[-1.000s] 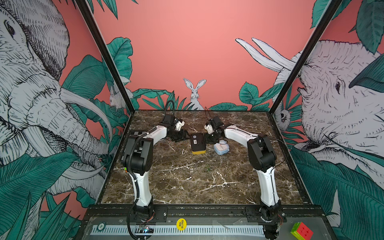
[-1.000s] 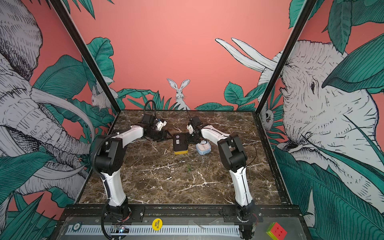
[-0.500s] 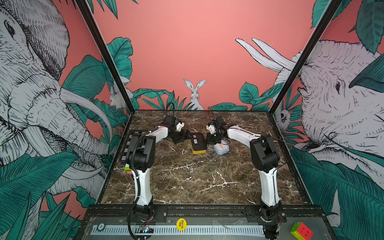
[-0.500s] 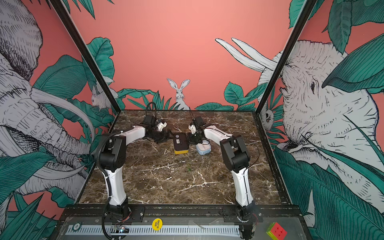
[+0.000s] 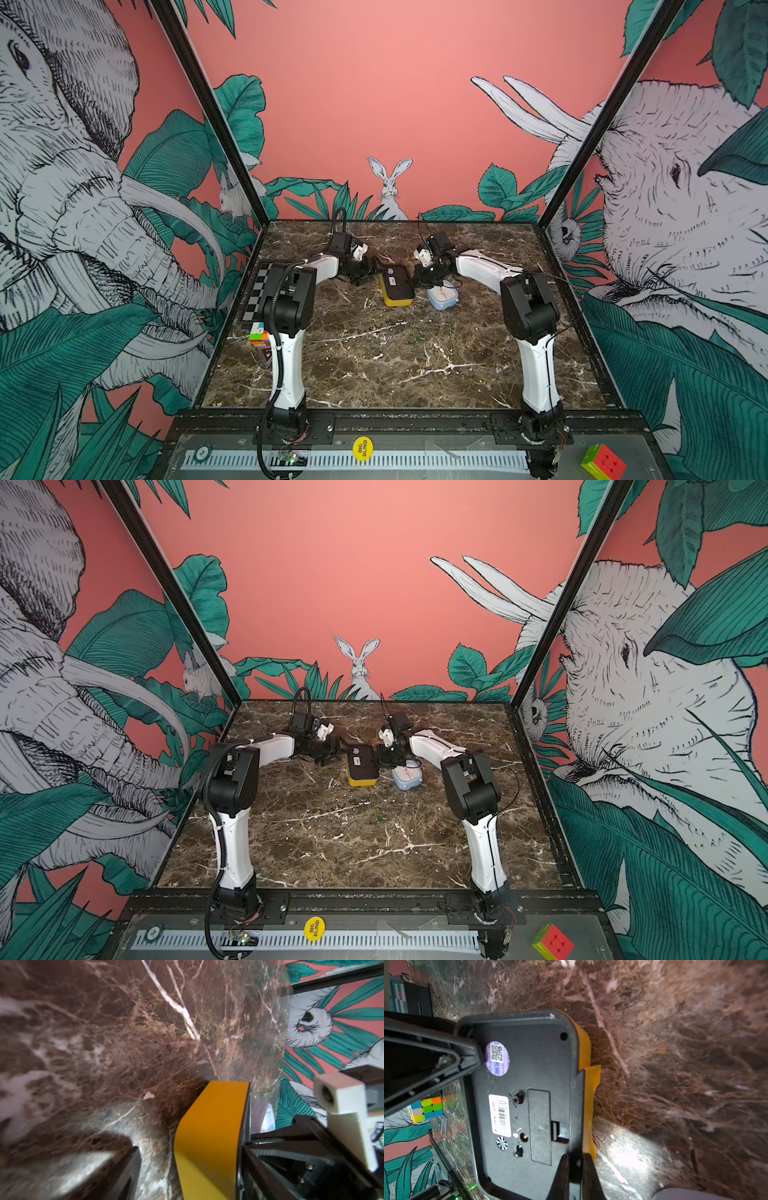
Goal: Insert the battery into the alarm
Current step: Adjust the alarm at the center of the board.
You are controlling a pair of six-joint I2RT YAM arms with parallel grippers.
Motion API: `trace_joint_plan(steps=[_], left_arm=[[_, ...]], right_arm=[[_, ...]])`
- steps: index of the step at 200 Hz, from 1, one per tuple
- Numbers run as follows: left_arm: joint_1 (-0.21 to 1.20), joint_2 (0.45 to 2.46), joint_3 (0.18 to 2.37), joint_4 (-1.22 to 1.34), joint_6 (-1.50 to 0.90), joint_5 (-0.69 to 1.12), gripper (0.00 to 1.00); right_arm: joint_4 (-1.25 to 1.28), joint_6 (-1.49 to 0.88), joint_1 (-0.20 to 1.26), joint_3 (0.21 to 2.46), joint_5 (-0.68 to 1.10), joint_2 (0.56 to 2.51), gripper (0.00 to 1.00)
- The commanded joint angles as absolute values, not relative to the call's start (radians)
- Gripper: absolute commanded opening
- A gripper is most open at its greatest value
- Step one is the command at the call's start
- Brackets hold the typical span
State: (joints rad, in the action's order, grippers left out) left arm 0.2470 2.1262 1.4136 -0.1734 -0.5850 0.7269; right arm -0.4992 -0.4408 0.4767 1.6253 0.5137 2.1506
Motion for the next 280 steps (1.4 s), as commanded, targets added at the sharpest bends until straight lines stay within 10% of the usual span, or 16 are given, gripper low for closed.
trace_joint_plan(steps=[1, 124, 193, 280], left_arm=[[0.250, 2.129, 1.414, -0.079, -0.670, 0.774, 0.69], [0.268, 2.104, 1.361, 0.029, -0.765, 0.794, 0.38], [0.259, 2.002, 1.329, -0.061, -0.749, 0.663, 0.27], [0.262, 1.923, 1.368, -0.241, -0.764, 0.488, 0.22]], right_arm=[[-0.534, -0.435, 0.471, 1.638, 0.501, 2.205, 0.04], [-0.523, -0.446, 0.469, 1.674, 0.513, 2.231, 0.05], [-0.141, -0.389, 0.475, 1.435, 0.383, 1.957, 0.69], [0.137, 0.172, 0.736, 1.090, 0.092, 1.748, 0.86]])
